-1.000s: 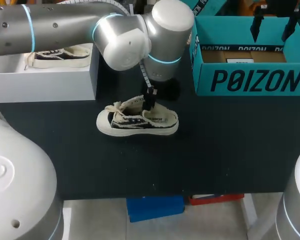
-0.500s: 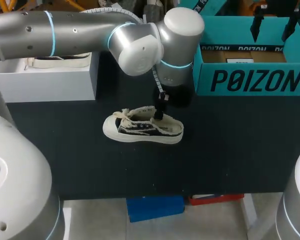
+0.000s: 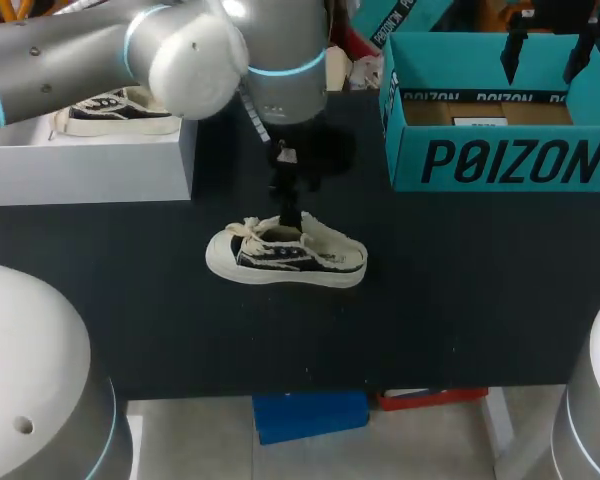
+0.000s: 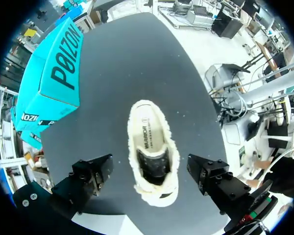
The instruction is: Take the shoe out of the shoebox, open the shoe tongue, remove and reinsert the insole, then place the shoe into the shoebox
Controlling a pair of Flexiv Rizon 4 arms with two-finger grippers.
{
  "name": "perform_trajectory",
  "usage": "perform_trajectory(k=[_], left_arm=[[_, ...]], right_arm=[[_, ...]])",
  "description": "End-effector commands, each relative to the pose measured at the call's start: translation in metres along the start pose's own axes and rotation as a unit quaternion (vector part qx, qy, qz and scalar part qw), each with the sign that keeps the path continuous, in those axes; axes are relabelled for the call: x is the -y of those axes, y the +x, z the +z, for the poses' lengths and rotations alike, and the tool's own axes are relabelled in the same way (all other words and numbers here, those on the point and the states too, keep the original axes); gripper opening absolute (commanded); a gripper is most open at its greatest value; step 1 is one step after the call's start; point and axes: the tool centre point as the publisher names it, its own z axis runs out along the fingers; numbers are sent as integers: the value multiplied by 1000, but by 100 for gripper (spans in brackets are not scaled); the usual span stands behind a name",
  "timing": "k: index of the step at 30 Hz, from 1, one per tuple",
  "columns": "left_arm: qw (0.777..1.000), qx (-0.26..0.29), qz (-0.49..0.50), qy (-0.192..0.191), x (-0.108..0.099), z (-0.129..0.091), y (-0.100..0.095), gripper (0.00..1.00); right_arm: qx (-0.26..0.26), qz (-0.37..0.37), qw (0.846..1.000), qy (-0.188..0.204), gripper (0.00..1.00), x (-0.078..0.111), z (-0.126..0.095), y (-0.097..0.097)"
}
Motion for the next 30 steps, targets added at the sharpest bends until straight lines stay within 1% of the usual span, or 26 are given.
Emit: perform_trajectory(k=[1,3,5,7,30], left_arm=[[991,32,0,132,-59,-41,41,100],[990,30,-17,137,-72,-45,49,100],[987,29,-29,152,-85,-50,56,100],[988,19,-33,147,-99,-52,64,100],[988,19,-33,147,-99,-52,64,100]], right_arm=[[0,0,1000,0,100,0,0,0],[0,0,1000,0,100,0,0,0],[0,0,1000,0,100,0,0,0],[0,0,1000,0,100,0,0,0],[0,0,1000,0,100,0,0,0]])
